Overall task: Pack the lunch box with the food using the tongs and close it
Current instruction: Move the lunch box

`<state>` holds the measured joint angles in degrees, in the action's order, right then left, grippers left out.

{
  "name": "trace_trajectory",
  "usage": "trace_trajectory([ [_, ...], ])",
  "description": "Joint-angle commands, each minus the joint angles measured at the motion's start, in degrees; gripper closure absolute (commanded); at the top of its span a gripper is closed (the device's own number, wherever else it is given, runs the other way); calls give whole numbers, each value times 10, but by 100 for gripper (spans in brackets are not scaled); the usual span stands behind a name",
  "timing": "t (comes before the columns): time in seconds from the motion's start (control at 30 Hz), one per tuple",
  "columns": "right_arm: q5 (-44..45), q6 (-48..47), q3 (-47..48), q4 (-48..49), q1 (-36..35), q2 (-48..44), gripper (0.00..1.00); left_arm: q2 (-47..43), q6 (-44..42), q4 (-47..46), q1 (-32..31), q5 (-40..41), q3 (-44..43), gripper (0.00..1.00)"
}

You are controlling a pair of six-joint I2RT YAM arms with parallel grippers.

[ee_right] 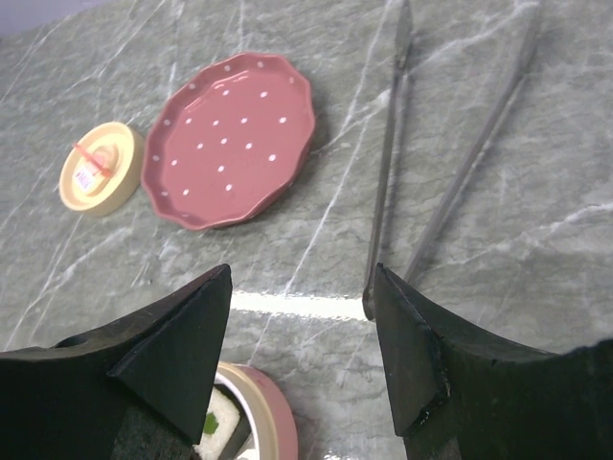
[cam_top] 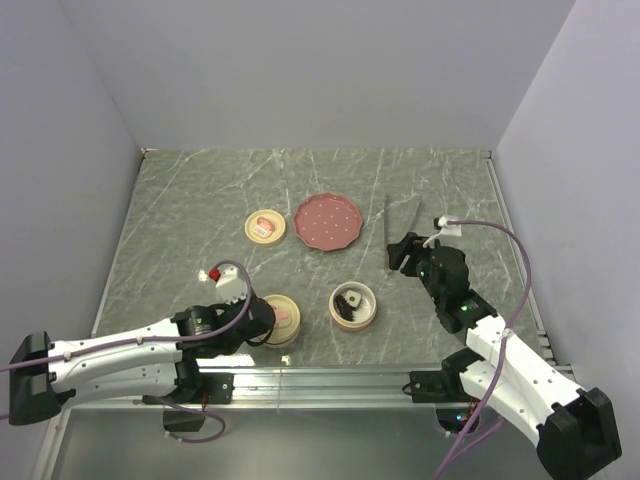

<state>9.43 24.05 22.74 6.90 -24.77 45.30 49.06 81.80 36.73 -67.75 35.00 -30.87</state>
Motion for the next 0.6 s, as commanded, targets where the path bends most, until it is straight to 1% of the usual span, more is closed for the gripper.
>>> trace_trajectory([
  [0.0, -40, -19, -4, 34, -2, -6, 32, 15, 8, 37, -19, 15, -4, 100],
  [0.1, -91, -31, -5, 51, -4, -6, 32, 15, -2, 37, -27, 29, -13, 98],
  [0.13, -93, -35, -7, 56, -4, -6, 32, 15, -3, 39, -31, 32, -18, 92],
  [0.2, -120, -36, -9, 63, -3, -4, 32, 13, -8, 42, -32, 43, -22, 84],
  [0.23, -147, -38, -9, 67, -7, -1, 33, 13, -9, 43, -33, 45, -25, 75],
  [0.27, -157, -40, -9, 77, -11, 0, 33, 12, -11, 42, -34, 50, -26, 71],
  [0.33, -174, -50, -6, 87, -44, 9, 34, 10, -18, 45, -36, 54, -30, 64],
  [0.43, -147, -66, 10, 86, -97, 35, 34, 3, -13, 69, -38, 65, -40, 57],
  [0.47, -142, -67, 14, 87, -125, 44, 34, 1, -13, 71, -39, 66, -41, 57],
  [0.57, -141, -67, 24, 101, -159, 79, 35, -18, -12, 73, -42, 66, -37, 55],
])
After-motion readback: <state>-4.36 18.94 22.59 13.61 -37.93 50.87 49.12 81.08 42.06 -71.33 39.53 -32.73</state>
